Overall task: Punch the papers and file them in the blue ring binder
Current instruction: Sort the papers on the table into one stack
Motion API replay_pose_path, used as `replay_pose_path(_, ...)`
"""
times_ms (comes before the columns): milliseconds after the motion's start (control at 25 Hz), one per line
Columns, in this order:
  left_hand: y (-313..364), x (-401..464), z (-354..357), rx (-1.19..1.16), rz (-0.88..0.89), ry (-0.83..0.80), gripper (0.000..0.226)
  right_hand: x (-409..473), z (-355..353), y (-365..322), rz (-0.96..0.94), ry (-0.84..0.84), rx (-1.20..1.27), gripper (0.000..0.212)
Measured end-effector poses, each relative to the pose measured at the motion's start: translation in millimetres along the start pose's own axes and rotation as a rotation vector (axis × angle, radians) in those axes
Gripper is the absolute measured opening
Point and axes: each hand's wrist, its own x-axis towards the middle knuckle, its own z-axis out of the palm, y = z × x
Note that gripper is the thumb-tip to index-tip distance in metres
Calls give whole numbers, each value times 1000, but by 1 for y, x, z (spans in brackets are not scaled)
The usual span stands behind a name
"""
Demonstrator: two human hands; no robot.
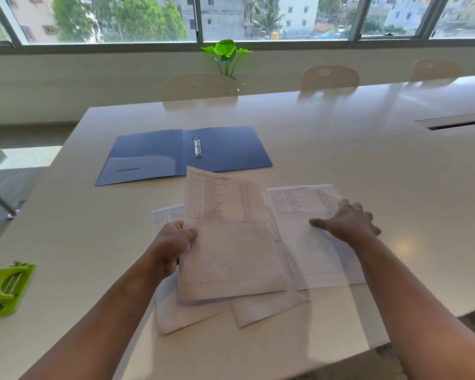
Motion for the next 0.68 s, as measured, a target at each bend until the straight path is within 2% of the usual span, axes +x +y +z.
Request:
replay_pose_path(160,-8,2,-3,-80,-63,-1,19,8,-7,11,-4,-10,-1,108)
replay_pose_path(280,-9,4,-6,-102,-76,10,19,14,-9,15,-9,-49,66,103)
replay_pose_path(600,-6,1,-7,-131,-99,24,17,13,-11,19,-7,-120,324,68)
replay_pose_path(680,-6,1,-10,-136,-98,36,18,15,-12,19,-26,-120,386,53)
